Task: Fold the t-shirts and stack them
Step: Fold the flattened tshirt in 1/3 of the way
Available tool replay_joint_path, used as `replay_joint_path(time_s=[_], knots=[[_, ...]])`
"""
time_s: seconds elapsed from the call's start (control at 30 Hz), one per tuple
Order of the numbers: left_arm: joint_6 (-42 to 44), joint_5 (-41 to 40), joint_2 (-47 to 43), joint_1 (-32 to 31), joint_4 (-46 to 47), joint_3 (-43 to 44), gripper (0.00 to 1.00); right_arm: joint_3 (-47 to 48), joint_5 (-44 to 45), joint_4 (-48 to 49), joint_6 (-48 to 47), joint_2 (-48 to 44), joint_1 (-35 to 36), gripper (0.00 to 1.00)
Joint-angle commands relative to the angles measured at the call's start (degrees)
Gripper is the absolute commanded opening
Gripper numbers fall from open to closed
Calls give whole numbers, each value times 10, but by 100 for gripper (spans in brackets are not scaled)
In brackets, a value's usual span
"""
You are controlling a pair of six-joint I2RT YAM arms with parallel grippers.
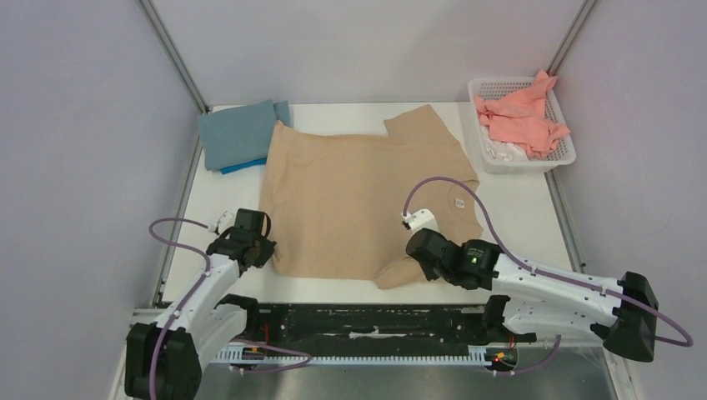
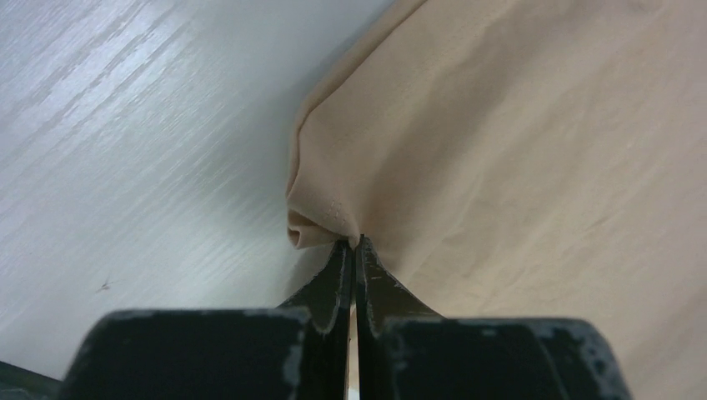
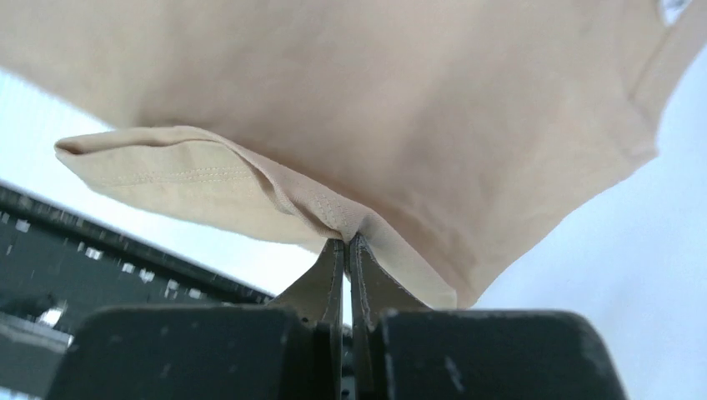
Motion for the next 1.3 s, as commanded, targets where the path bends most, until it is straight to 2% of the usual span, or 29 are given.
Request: replay_joint_path(time_s=[0.0,0.1,0.23,0.37,0.9,1.27], knots=[[4,0,30,1,50,52,2,25,85,65,-37,16,-43,0],[4,-16,43,1,57,71,2,38,144,81,-40,30,-71,0],[5,-38,71,2,63,93,2,33,152,139,-71,28,-115,0],[4,-40,104,3,75,118,2,43,169,156,-92,37,-162,0],[29,-69,252,26,103,238,2,60,122,280,-213,78,-280,0],[28,-52,276,62,126,234,2,62,106,381,-289,130,-314,0]])
